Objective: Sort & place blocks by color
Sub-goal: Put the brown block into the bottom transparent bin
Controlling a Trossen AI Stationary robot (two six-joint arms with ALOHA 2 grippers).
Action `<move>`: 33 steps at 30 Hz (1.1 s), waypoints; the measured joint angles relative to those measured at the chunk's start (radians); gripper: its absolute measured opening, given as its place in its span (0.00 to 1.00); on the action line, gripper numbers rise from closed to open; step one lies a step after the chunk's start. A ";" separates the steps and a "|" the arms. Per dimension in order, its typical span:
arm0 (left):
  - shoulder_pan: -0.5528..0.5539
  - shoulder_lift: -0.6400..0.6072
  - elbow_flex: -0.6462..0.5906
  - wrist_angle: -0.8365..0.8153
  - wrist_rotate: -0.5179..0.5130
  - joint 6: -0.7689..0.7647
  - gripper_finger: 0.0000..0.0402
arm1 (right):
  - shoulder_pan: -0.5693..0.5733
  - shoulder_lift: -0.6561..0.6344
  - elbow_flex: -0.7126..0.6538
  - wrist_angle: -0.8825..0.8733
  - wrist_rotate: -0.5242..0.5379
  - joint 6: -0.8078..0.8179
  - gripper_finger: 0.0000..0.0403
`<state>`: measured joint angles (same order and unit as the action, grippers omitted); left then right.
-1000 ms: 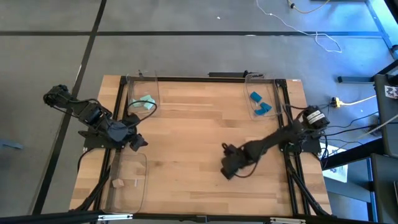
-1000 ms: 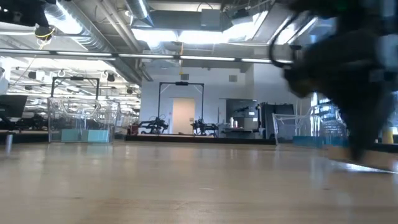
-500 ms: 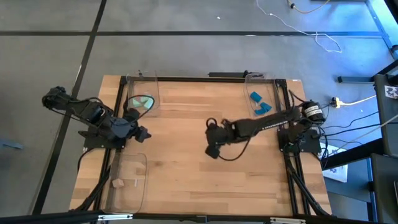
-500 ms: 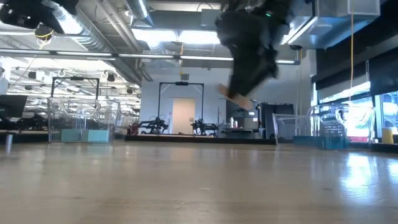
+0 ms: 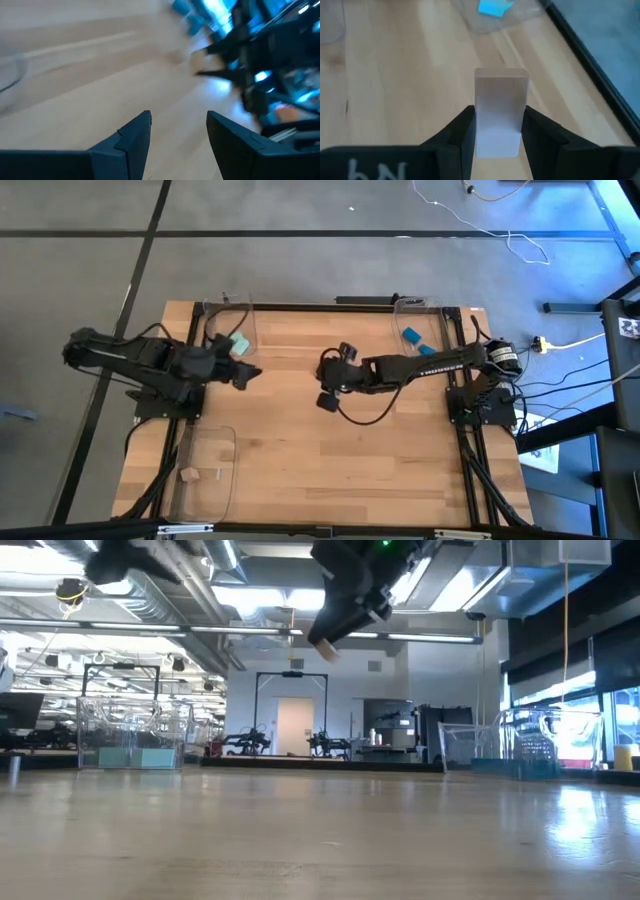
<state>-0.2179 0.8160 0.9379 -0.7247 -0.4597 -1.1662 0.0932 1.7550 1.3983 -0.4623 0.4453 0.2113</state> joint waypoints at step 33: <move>0.259 0.404 0.000 0.561 0.170 0.444 0.46 | -0.003 -0.001 0.001 0.116 0.108 -0.169 0.32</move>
<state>0.0411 1.2201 0.9379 -0.1633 -0.2898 -0.7219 0.0906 1.7542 1.3991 -0.3466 0.5535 0.0422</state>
